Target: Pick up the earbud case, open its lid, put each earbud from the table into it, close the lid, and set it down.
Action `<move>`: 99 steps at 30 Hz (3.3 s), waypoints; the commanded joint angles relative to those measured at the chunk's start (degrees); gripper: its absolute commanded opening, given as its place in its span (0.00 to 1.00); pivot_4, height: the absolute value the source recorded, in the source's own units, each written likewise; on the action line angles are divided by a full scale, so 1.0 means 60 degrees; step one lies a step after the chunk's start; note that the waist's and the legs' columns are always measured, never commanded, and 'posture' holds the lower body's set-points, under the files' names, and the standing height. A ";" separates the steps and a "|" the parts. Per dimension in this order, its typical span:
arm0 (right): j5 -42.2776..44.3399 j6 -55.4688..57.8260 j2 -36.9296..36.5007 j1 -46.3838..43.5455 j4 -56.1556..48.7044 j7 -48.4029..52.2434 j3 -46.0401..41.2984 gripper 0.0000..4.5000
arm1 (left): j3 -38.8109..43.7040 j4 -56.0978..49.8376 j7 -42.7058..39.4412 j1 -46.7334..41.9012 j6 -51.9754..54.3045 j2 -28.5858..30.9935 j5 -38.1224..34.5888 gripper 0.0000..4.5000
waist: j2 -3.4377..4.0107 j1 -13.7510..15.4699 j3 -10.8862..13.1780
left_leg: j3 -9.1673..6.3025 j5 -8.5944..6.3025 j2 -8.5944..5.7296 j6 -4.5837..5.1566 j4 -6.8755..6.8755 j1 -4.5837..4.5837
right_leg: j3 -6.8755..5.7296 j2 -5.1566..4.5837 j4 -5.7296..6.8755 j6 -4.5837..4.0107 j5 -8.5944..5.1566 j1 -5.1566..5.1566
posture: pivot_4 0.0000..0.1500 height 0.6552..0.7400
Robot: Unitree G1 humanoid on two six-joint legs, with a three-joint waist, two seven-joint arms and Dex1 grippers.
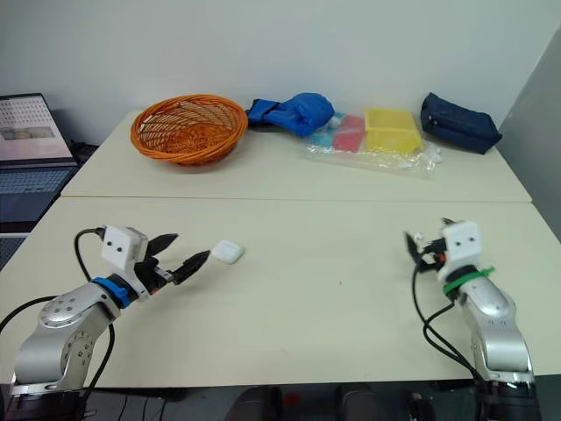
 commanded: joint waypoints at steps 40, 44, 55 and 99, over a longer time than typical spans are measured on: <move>0.2486 0.3617 -0.1273 -0.2922 -0.1635 0.4147 0.2036 1.00 | -0.2155 0.3017 -0.0048 -0.1974 -0.1256 -0.1388 0.1840 0.61 | 0.0004 0.0167 0.0000 | -0.0002 0.0009 -0.0029 0.0016 0.0024 -0.0014 | -0.0017 -0.0027 -0.0011 0.0029 0.0030 0.0018 | 1.00 1.00; 0.2482 0.3603 -0.1283 -0.2899 -0.1622 0.4137 0.2015 1.00 | -0.2124 0.2994 -0.0107 -0.1974 -0.1423 -0.1326 0.1885 0.61 | 0.0004 0.0168 0.0000 | -0.0003 0.0009 -0.0029 0.0016 0.0022 -0.0016 | -0.0019 -0.0028 -0.0014 0.0030 0.0031 0.0018 | 1.00 1.00; 0.2890 0.4837 -0.1030 -0.3710 -0.1013 0.3341 0.1645 1.00 | -0.2808 0.3809 -0.1983 -0.4247 -0.6240 -0.0274 0.2939 0.61 | -0.0004 0.0234 0.0005 | 0.0000 0.0010 -0.0020 0.0015 0.0024 -0.0053 | -0.0020 -0.0029 -0.0017 -0.0018 0.0041 -0.0019 | 1.00 1.00; 0.4118 0.7821 0.1974 -0.5750 0.0702 0.1065 0.1337 0.33 | -0.5090 0.9685 0.0681 -0.8166 -1.6969 -0.0208 0.6472 0.61 | -0.0001 0.0064 0.0004 | 0.0035 0.0006 -0.0031 0.0021 0.0081 -0.0180 | -0.0034 0.0014 0.0019 0.0040 0.0070 -0.0116 | 1.00 1.00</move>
